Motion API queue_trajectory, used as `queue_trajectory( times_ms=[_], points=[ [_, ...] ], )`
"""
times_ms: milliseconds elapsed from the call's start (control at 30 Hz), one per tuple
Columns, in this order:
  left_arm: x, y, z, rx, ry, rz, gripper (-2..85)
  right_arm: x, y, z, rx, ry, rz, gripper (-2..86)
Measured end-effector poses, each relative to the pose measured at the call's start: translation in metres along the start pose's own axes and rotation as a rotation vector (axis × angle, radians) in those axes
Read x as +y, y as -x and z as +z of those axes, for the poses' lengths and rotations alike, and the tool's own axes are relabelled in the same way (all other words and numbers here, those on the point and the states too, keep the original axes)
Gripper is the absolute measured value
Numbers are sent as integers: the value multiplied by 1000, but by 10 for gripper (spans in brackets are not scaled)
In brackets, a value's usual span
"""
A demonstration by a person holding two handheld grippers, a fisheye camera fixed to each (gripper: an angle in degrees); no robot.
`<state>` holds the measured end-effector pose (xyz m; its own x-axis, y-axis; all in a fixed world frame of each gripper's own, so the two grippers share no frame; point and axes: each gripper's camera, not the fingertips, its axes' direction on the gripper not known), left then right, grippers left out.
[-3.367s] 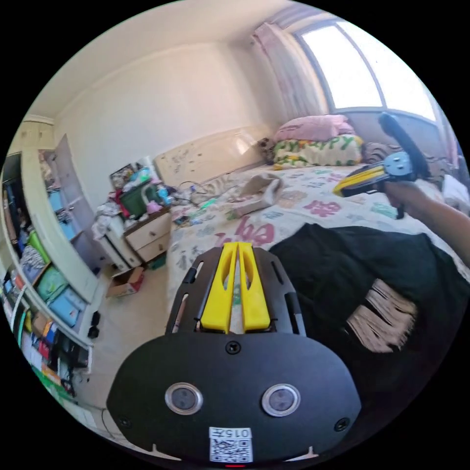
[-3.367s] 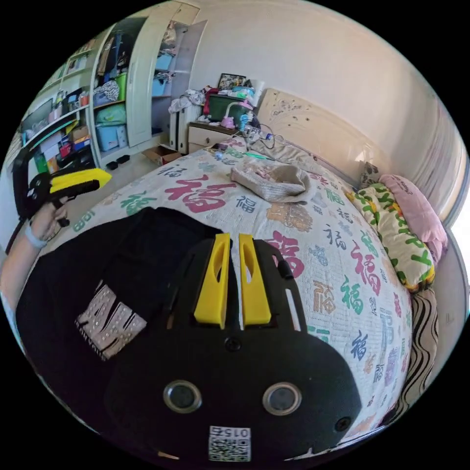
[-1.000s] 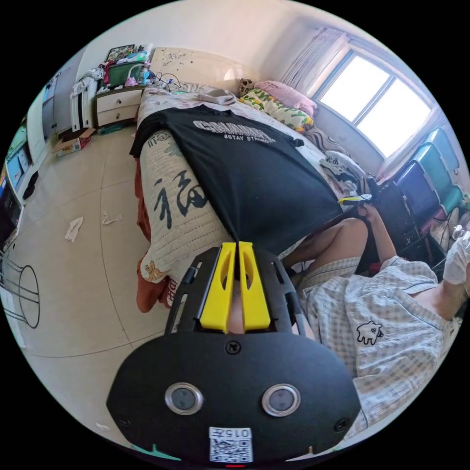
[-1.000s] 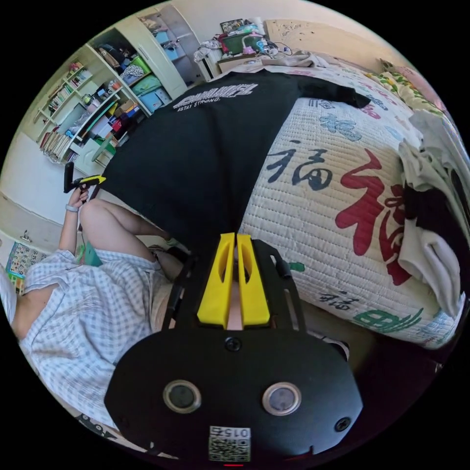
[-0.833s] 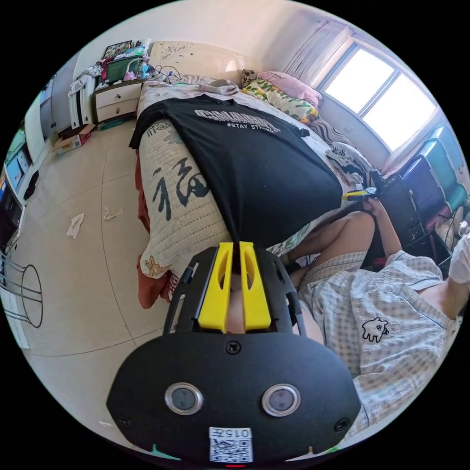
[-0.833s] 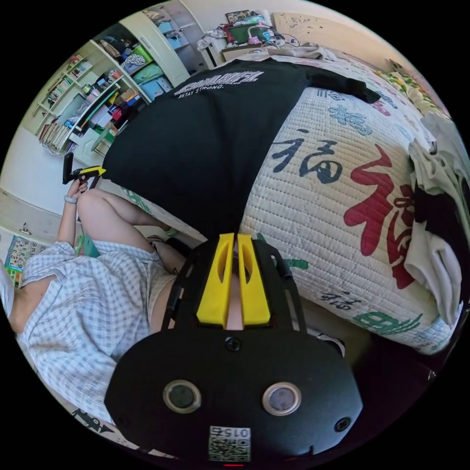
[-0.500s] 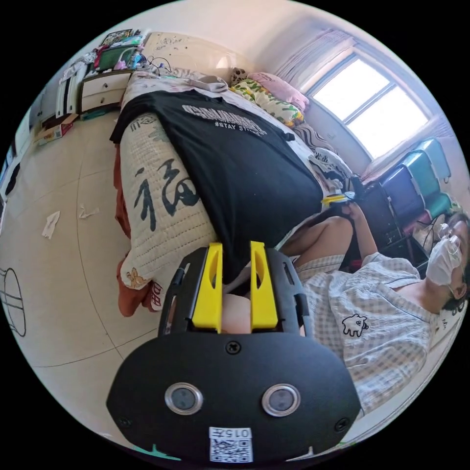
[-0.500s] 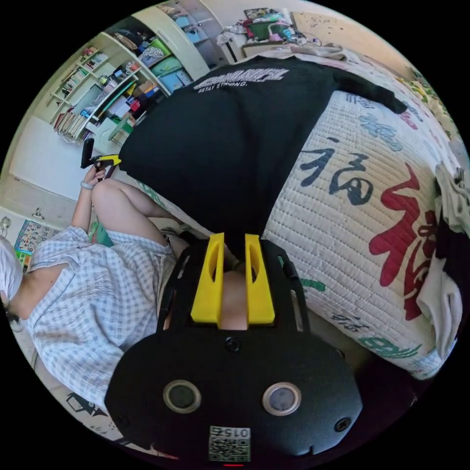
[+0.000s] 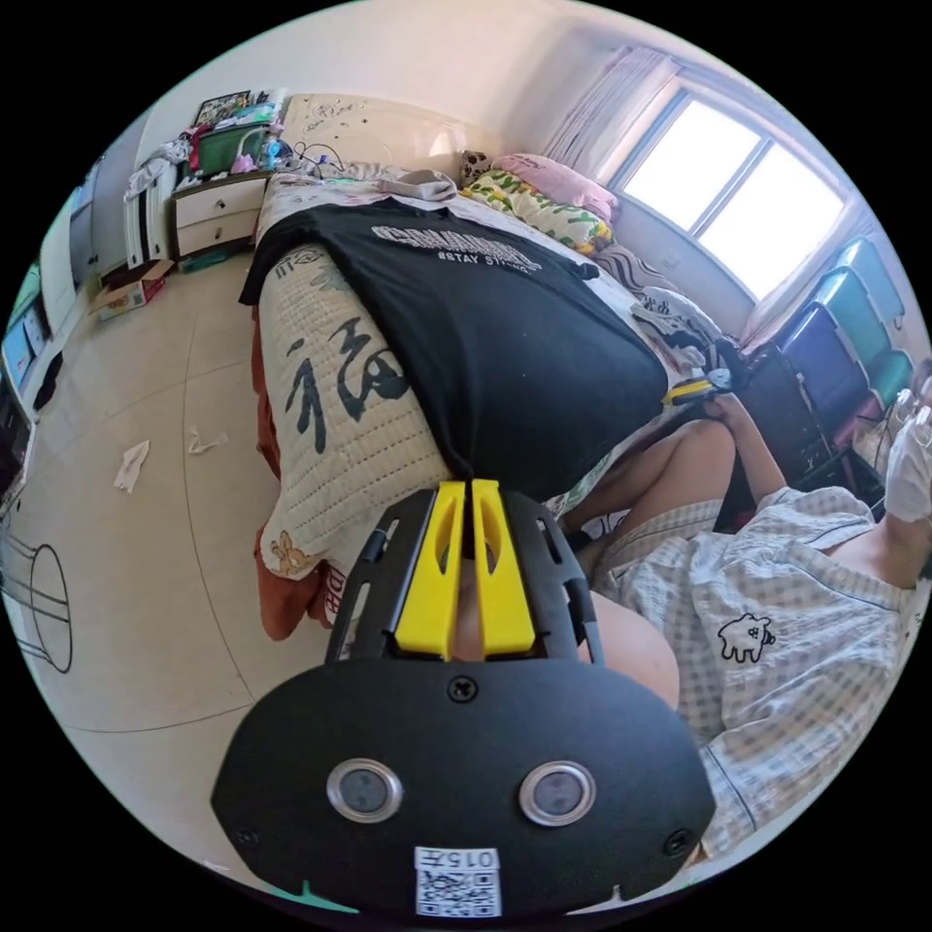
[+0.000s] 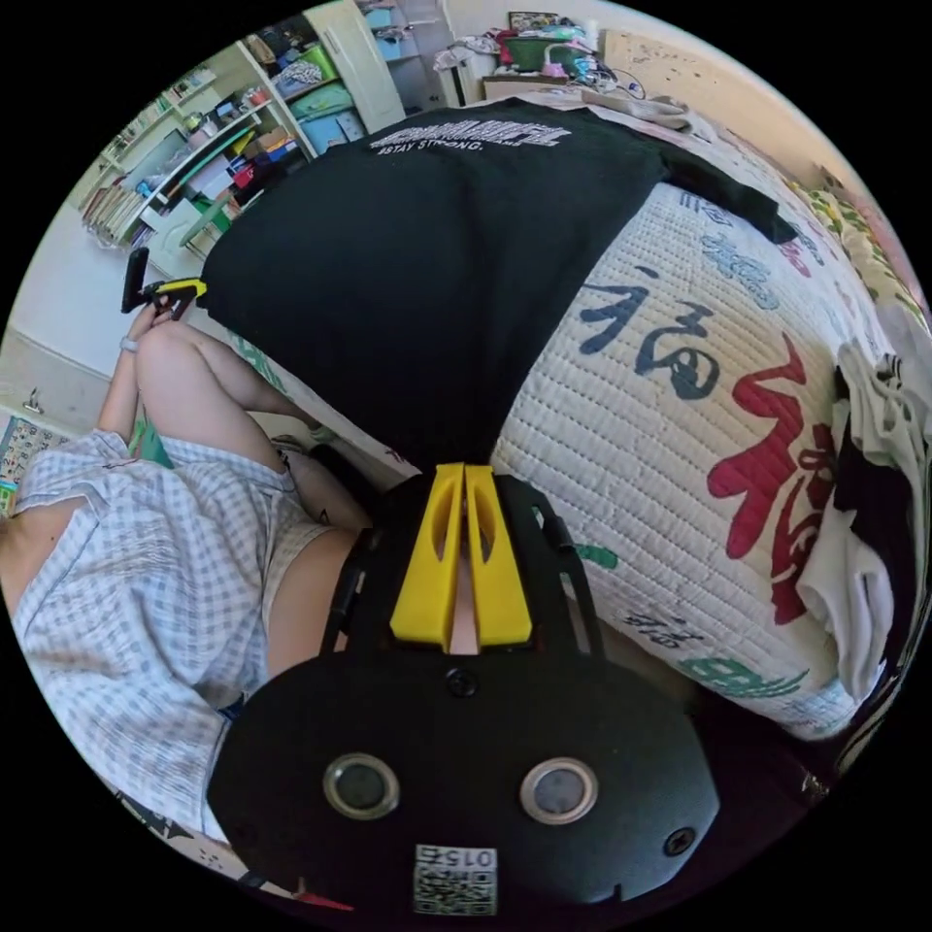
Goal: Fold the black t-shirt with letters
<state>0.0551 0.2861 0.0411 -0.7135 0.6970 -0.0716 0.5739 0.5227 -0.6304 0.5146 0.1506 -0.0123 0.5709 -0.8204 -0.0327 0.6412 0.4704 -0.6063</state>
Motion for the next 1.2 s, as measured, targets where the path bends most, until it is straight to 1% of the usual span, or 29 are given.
queue_trajectory(
  times_ms=[33,100,167,200,233,267,300,333,367,400,467,500,533,600,667,700,733,800,833,867,900,933,967,1000,1033,1067,1100,1167,1200],
  points=[
    [3,-1,-6,19,-12,-5,-2,11,4,-4,0,-30,1,-9],
    [12,-12,-17,1,-39,2,1,29,18,-18,73,-105,-3,-9],
    [23,-35,-34,-100,-50,14,9,59,46,-52,285,-341,2,-8],
    [25,-42,-40,-128,-62,21,11,68,55,-61,350,-422,4,-8],
    [31,-58,-56,-194,-118,33,14,86,77,-80,497,-610,3,-8],
    [36,-77,-77,-278,-214,54,17,104,98,-93,648,-816,6,-8],
    [39,-88,-88,-325,-275,69,20,113,109,-97,722,-921,6,-8],
    [45,-111,-112,-416,-420,105,26,126,127,-103,851,-1103,0,-9],
    [50,-135,-132,-480,-575,148,33,130,139,-107,935,-1211,-10,-9],
    [51,-146,-141,-496,-647,169,36,130,143,-110,952,-1241,-3,-10],
    [45,-183,-162,-520,-918,225,28,118,139,-123,895,-1293,12,-10],
    [39,-190,-164,-511,-952,248,20,112,135,-126,868,-1291,1,-10],
    [16,-202,-165,-466,-945,297,13,98,122,-131,811,-1259,-10,-10],
    [-32,-214,-158,-382,-864,351,13,69,92,-138,716,-1163,-14,-10],
    [-110,-229,-133,-296,-717,413,19,24,40,-149,570,-1027,26,-10],
    [-131,-233,-125,-283,-681,418,21,13,26,-151,540,-1003,44,-9],
    [-173,-241,-108,-252,-625,430,26,-7,-4,-154,475,-962,66,-9],
    [-234,-254,-79,-182,-563,466,35,-36,-53,-158,370,-898,158,-7],
    [-275,-260,-58,-135,-526,469,40,-51,-84,-156,307,-842,238,-5],
    [-317,-267,-35,-94,-480,469,46,-61,-109,-147,231,-812,261,-2],
    [-338,-270,-24,-74,-457,468,48,-63,-120,-141,190,-816,263,1],
    [-379,-275,1,-43,-415,463,51,-65,-139,-125,146,-839,251,7],
    [-420,-281,28,-23,-368,458,54,-68,-157,-106,157,-837,255,21],
    [-440,-285,42,-16,-344,458,55,-70,-166,-97,175,-823,280,28],
    [-480,-293,71,-14,-292,459,57,-75,-186,-80,220,-771,349,51],
    [-519,-304,102,-31,-238,476,61,-82,-205,-63,252,-705,380,67],
    [-538,-311,119,-46,-209,486,64,-85,-213,-55,259,-680,383,73],
    [-615,-340,193,-98,-57,538,72,-97,-241,-31,227,-610,384,87],
    [-633,-347,214,-105,-19,549,72,-101,-245,-29,196,-587,376,90]
  ],
)
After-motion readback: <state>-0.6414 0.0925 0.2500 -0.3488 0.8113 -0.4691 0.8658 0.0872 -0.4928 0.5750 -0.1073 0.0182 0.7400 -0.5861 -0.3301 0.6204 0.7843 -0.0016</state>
